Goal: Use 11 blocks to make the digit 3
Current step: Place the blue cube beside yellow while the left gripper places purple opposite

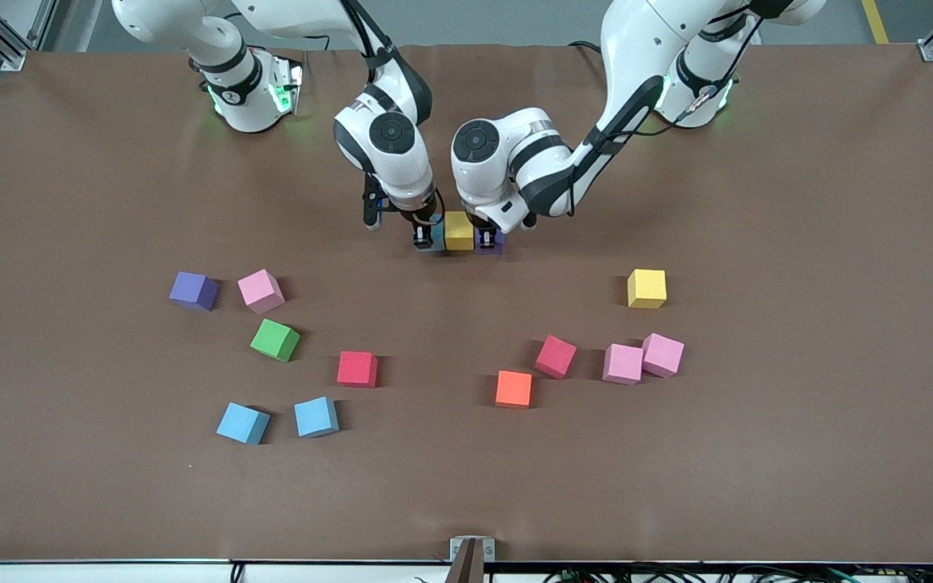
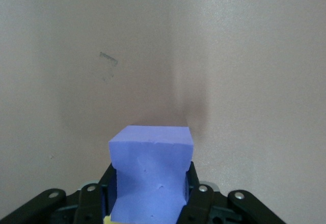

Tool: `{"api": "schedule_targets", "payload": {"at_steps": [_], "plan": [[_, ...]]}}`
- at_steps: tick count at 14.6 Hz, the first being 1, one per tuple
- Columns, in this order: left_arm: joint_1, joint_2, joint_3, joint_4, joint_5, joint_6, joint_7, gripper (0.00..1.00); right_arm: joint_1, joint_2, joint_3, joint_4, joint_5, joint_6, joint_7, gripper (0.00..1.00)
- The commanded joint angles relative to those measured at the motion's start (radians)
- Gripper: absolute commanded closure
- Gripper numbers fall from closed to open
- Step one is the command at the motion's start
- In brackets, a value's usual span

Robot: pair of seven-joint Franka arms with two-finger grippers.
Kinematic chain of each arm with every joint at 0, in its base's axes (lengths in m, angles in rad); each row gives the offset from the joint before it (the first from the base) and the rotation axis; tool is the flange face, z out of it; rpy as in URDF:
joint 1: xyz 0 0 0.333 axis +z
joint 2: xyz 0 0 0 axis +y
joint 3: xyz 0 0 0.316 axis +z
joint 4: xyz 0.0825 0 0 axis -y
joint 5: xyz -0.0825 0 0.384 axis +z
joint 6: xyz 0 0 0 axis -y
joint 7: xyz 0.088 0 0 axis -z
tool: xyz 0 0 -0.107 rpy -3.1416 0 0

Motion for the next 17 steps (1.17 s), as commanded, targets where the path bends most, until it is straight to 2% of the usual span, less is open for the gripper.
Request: {"api": "schedule_targets", "payload": {"at_steps": [1,3,7,17], "plan": [[-0.010,0.021,0.003,0.026,-0.013,-0.008,-0.010,0.37,0.021,0.033,-0.006,0.019,0.010,0.008,0.019,1.00],[-0.009,0.016,0.003,0.032,-0.013,-0.011,-0.010,0.00,0.021,0.033,-0.006,0.021,0.010,0.010,0.019,0.99],[-0.006,0.012,0.001,0.028,-0.013,-0.011,-0.010,0.00,0.021,0.033,-0.006,0.021,0.010,0.010,0.019,0.99],[0.008,-0.119,0.003,0.012,-0.001,-0.086,0.001,0.00,0.021,0.033,-0.006,0.022,0.010,0.011,0.019,0.98]]}}
